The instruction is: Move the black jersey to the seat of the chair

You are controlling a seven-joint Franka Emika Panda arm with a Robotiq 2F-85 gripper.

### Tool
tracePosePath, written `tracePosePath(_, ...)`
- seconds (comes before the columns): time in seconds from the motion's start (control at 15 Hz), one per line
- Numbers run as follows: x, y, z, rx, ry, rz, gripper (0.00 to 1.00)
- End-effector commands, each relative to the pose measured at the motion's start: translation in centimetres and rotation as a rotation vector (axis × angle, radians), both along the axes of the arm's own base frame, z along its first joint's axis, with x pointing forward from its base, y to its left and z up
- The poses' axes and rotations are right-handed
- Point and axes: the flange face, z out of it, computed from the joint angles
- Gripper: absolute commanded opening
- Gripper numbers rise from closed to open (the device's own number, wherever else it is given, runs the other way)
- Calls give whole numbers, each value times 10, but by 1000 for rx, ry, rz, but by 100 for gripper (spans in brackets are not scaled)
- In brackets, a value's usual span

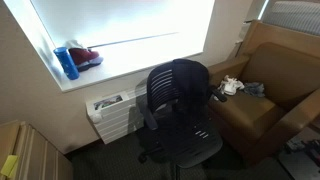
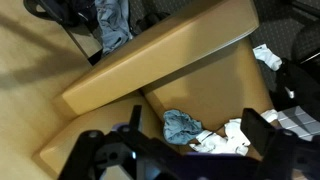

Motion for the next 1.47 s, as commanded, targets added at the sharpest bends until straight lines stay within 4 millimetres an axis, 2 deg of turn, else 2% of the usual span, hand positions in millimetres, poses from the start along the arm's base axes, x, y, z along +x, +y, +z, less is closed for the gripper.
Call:
tracePosePath(0.0,0,0,1,1,2,0,100)
tracePosePath(0.13,26,32,-4,-11,48,69,100)
tracePosePath(0.27,44,92,-3,-66,59,210,100)
tracePosePath(0.67,81,268,-9,-208,64,562,100)
tracePosePath(0.73,58,236,-3,-175,26,495,100)
tracePosePath(0.8,61,252,-4,-174,23,510,100)
tracePosePath(0.93,61,251,-5,-170,24,503,100)
tracePosePath(1.0,62,245,-4,-167,23,492,100)
tracePosePath(1.07,58,227,-2,-181,5,405,100)
tracePosePath(1.13,59,218,-1,-180,-3,315,100)
tracePosePath(1.2,63,219,-4,-154,4,298,100)
tracePosePath(1.27,77,228,-12,-131,14,324,100)
tracePosePath(1.4,96,257,-26,-63,58,465,100)
